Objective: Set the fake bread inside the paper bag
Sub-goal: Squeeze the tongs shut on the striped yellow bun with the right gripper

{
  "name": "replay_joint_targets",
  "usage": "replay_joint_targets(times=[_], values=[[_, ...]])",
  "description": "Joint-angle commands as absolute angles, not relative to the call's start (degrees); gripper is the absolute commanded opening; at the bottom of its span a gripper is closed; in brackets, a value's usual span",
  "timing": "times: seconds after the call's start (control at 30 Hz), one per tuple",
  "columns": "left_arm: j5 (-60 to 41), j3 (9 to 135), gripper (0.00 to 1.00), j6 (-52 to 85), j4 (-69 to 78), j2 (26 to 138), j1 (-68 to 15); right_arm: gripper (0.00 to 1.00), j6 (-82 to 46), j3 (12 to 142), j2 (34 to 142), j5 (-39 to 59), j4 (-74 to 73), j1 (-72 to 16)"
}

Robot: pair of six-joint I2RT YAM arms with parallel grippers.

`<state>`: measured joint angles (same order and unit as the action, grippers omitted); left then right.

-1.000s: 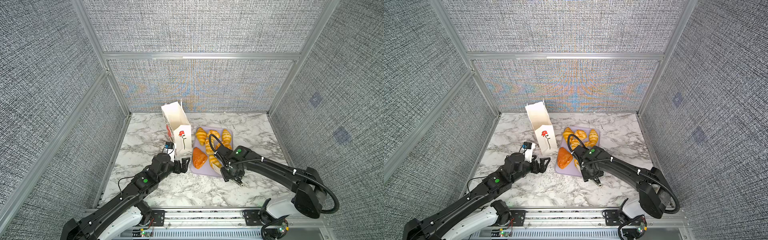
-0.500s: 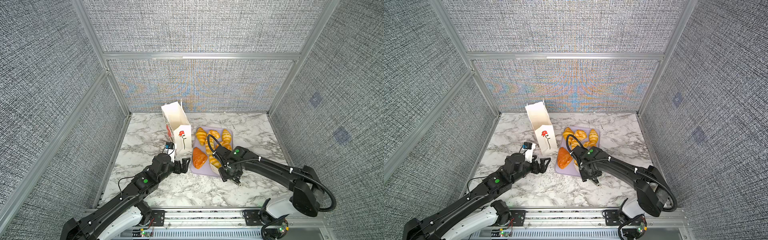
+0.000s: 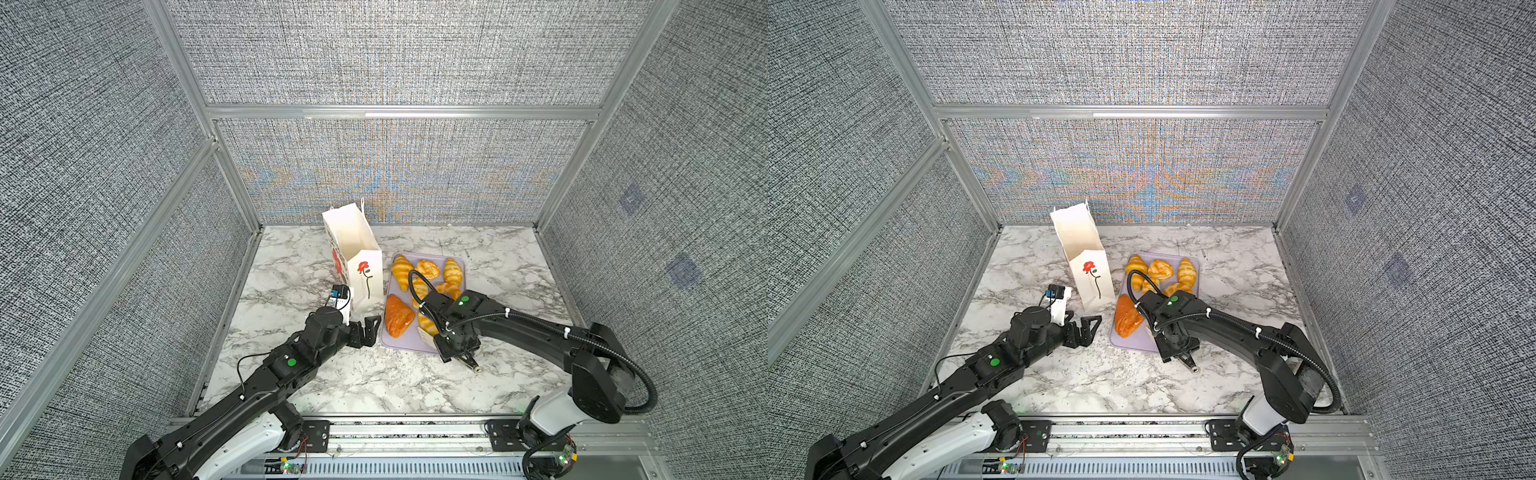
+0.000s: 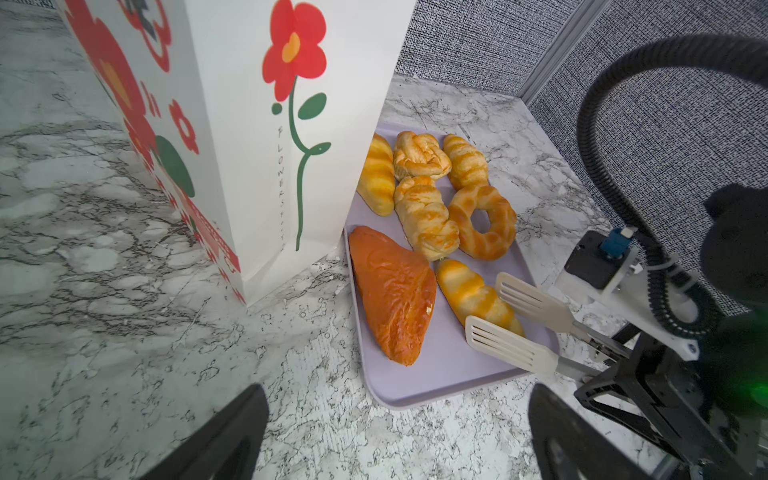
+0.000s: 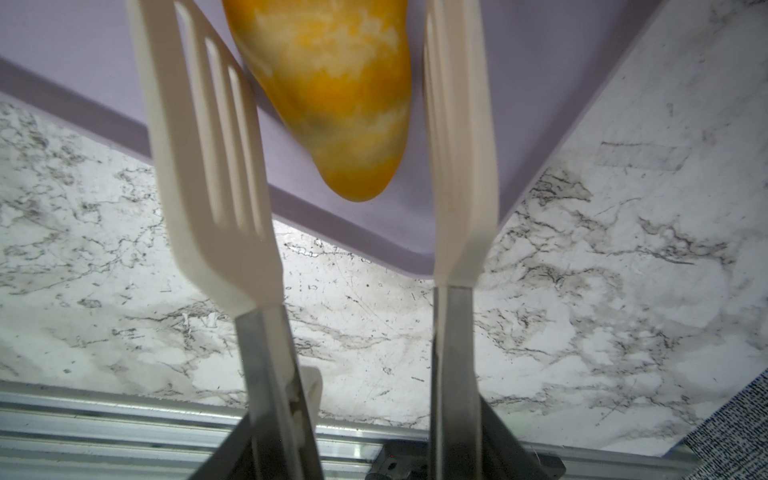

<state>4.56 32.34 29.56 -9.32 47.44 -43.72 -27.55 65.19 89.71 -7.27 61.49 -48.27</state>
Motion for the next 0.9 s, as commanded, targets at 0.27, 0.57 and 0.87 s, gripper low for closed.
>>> replay_joint_targets(times=[0.27, 0.57, 0.87], values=[[5.5, 33.0, 0.99, 29.2, -9.2, 47.4, -43.9, 0.49, -25.8, 67.3, 91.8, -9.6, 64.8, -48.4], [5.8, 33.0, 0.99, 29.1, -9.4, 47.2, -44.1, 0.45, -25.9, 66.5, 88.2, -8.0, 62.7, -48.4], [6.3, 32.9, 0.99, 29.1, -9.7, 46.5, -44.3, 0.45, -26.3, 65.7, 86.3, -7.7, 61.7, -48.3]])
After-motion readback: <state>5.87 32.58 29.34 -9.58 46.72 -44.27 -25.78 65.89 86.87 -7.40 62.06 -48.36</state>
